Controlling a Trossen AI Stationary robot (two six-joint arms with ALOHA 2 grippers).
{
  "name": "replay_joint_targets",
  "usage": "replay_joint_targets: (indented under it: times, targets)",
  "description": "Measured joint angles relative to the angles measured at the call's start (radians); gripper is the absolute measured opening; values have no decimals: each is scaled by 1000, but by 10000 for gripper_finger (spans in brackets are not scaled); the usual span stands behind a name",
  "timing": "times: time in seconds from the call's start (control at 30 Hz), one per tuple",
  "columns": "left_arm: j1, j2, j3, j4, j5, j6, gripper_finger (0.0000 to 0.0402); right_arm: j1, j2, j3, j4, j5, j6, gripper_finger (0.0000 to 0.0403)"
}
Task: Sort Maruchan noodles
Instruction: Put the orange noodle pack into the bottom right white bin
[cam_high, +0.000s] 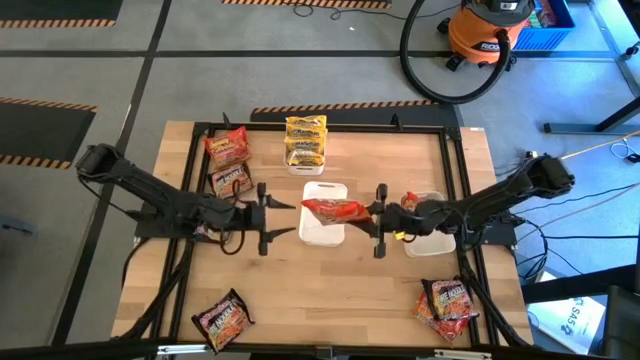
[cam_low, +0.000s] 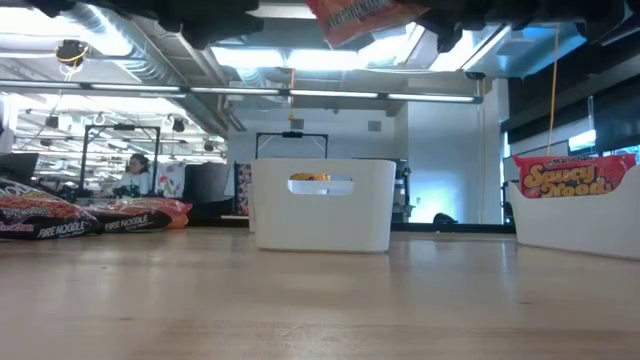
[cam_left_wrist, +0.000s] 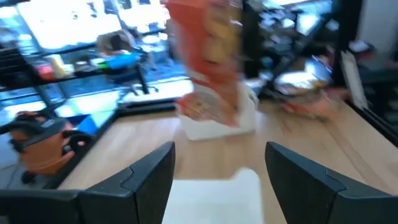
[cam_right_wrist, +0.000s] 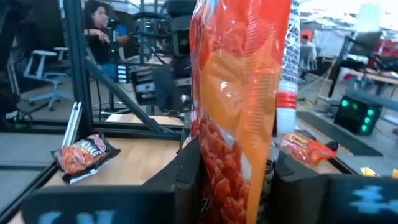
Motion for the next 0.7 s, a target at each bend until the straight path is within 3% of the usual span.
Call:
replay_joint_targets:
  times: [0.1, 0.23, 0.37, 0.57, 0.7]
  targets:
    - [19, 10, -1, 11, 4, -23, 244, 0, 24, -3, 49, -48, -25, 75]
    - [55, 29, -2, 28, 103, -64, 266, 0, 69, -3, 146, -66, -43, 75]
    - [84, 70, -2, 106, 95, -154, 292, 0, 120, -2, 221, -66, -65, 75]
    - [94, 145, -2, 212, 259, -138, 295, 0, 171, -2, 295, -66, -87, 75]
    - [95, 193, -2, 310, 277, -105, 297, 0, 194, 0, 345, -66, -90, 75]
